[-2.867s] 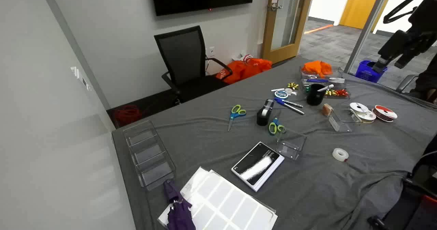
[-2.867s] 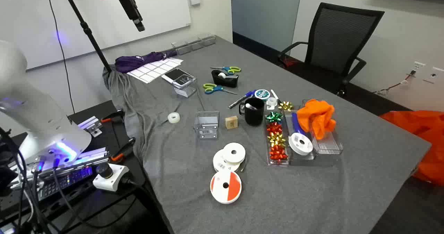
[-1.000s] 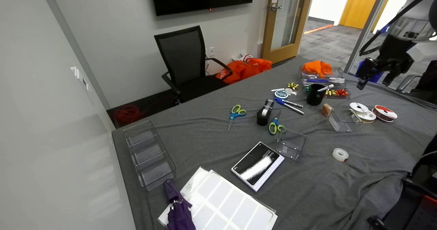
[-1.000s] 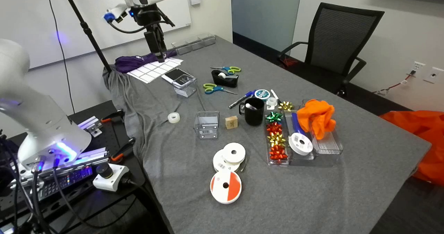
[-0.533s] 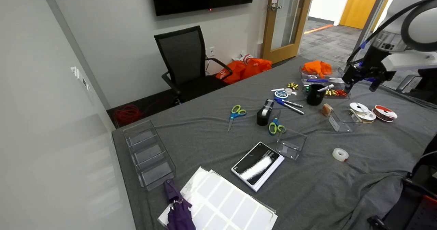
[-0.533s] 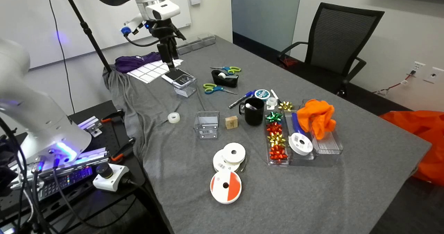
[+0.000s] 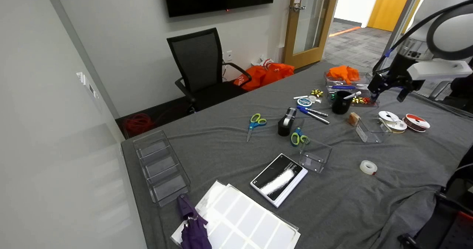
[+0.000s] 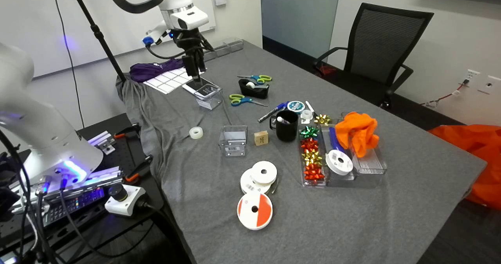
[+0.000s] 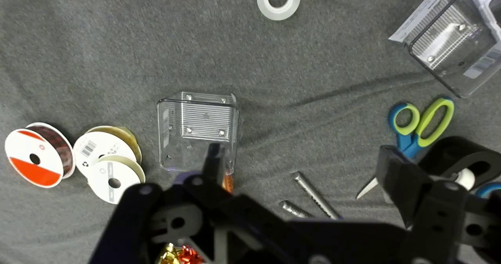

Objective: Move the clear container at the front to the left.

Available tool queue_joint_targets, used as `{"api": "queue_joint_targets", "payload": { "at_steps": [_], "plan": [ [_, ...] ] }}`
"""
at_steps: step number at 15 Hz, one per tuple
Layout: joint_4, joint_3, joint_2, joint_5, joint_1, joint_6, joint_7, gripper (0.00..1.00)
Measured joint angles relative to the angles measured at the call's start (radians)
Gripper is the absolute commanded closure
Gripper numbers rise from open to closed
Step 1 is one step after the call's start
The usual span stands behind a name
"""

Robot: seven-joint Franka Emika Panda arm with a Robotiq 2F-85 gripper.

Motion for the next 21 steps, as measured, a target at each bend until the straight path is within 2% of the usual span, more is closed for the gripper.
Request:
{"api": "queue_joint_targets", "payload": {
  "at_steps": [3, 11, 14, 17, 18, 19, 21],
  "plan": [
    [0.039, -0.034, 0.109, 0.006, -0.002, 0.052, 0.015, 0.00],
    [0.128, -0.122, 0.420, 0.014, 0.002, 0.305, 0.027, 0.00],
    [0.143, -0.153, 0.508, 0.014, 0.012, 0.389, 0.027, 0.00],
    [0.165, -0.166, 0.569, 0.035, 0.018, 0.426, 0.013, 0.00],
    [0.173, -0.165, 0.584, 0.052, 0.019, 0.429, 0.002, 0.25],
    [0.181, -0.165, 0.597, 0.062, 0.020, 0.430, -0.004, 0.28],
    [0.197, -0.171, 0.619, 0.064, 0.028, 0.431, -0.010, 0.42]
  ]
}}
